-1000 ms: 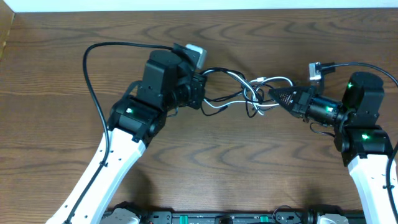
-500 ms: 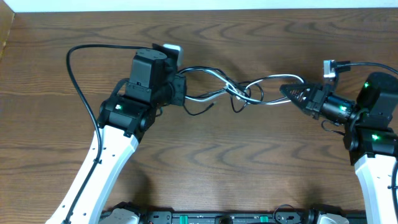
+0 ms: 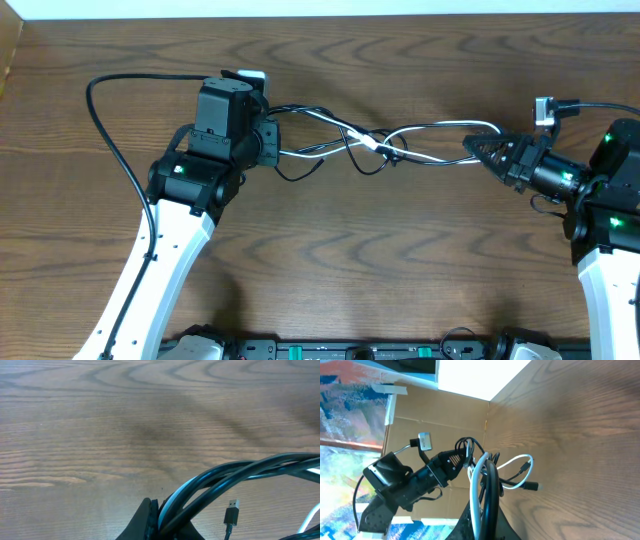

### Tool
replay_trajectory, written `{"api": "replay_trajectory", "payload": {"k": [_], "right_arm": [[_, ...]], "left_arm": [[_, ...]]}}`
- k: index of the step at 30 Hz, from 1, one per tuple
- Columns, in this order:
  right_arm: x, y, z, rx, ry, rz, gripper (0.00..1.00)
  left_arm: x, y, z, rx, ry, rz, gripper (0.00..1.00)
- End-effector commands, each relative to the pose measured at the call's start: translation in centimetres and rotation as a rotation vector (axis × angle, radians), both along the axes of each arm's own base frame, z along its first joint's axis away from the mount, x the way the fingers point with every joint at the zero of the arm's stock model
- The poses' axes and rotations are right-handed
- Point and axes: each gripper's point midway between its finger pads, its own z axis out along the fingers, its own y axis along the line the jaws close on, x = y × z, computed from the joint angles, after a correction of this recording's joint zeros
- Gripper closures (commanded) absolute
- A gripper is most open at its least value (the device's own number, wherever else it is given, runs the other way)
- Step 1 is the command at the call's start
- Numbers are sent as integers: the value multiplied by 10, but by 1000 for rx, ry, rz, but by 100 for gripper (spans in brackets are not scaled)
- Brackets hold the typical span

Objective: Untangle cables

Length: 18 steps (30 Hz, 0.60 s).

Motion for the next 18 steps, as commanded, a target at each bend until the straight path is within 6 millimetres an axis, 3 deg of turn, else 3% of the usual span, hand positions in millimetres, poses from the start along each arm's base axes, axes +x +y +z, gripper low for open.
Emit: {"api": "replay_trajectory", "payload": {"k": [1,11,18], "right_arm": [[2,-8,1,-10,-25,-19,99],[2,-16,3,8,-18,-35,99],[1,-16,4,12,-20,-26,99]], "left_arm": [[5,21,7,44,-22,83,92],[5,57,9,194,-42,226,93],[4,60,9,206,-41,235,93]]}}
